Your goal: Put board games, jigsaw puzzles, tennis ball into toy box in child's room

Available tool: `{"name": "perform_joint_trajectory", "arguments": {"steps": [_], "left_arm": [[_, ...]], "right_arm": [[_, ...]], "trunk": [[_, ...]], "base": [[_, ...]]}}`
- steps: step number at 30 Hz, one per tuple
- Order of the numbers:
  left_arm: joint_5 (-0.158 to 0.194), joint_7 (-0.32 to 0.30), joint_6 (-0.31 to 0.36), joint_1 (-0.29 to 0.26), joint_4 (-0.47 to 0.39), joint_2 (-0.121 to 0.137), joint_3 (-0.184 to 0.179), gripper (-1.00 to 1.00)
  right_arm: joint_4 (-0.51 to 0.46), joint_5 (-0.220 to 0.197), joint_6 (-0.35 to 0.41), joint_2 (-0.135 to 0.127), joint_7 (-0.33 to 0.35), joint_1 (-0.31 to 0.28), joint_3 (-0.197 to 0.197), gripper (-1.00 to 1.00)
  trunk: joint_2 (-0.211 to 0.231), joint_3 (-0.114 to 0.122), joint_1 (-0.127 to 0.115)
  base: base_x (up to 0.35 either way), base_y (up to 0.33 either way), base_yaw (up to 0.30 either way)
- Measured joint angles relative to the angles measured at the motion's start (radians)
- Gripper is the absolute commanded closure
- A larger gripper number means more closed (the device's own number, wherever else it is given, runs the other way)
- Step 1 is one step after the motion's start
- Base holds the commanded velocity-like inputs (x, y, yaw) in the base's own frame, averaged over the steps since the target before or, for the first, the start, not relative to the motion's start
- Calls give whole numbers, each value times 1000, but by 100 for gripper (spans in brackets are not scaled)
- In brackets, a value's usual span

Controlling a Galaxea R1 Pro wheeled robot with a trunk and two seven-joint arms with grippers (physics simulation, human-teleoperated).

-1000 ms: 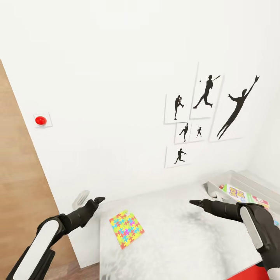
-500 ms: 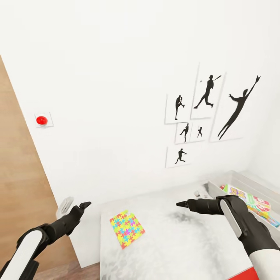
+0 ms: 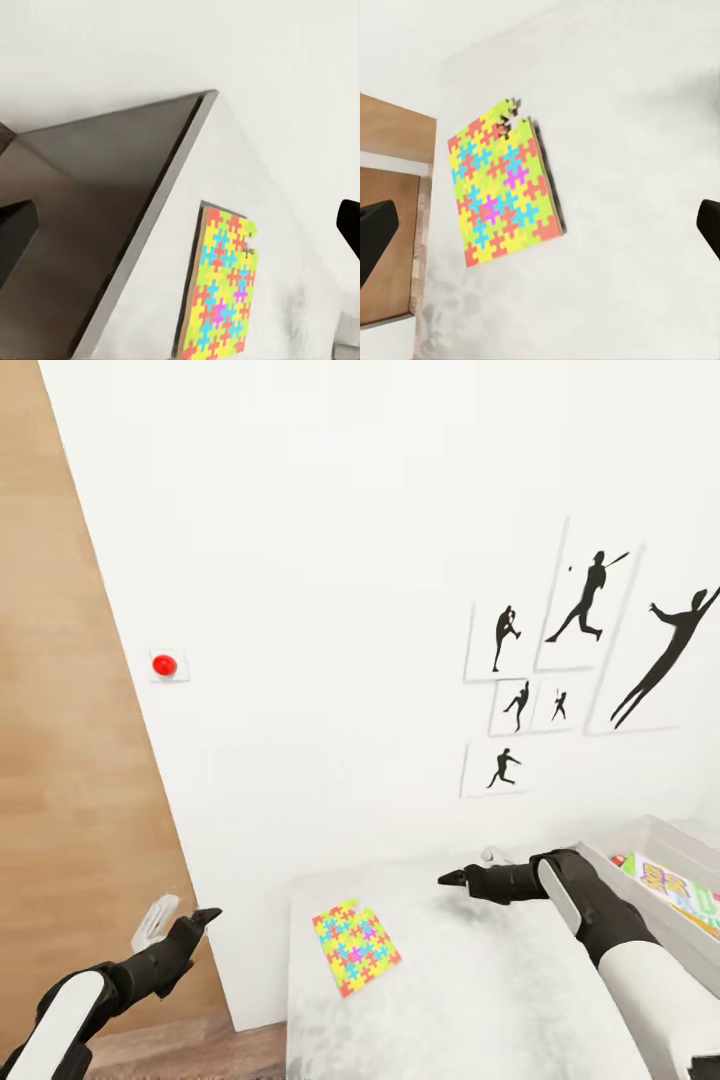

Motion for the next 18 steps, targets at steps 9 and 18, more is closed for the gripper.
{"name": "perform_joint_trajectory", "arguments": {"steps": [9,18], "left_arm": [[-2,-49,-5,-9,57,0,3,-100],[-8,-60,-8,-49,128,-6,-6,-100]], "right_arm": [[69,-1,-22,2,2,-27,0,-100],[104,-4,-26,2,-2,-33,-6,-100]], "trunk": [[0,0,0],[0,0,0]], "base": [[0,0,201],[0,0,50]]}}
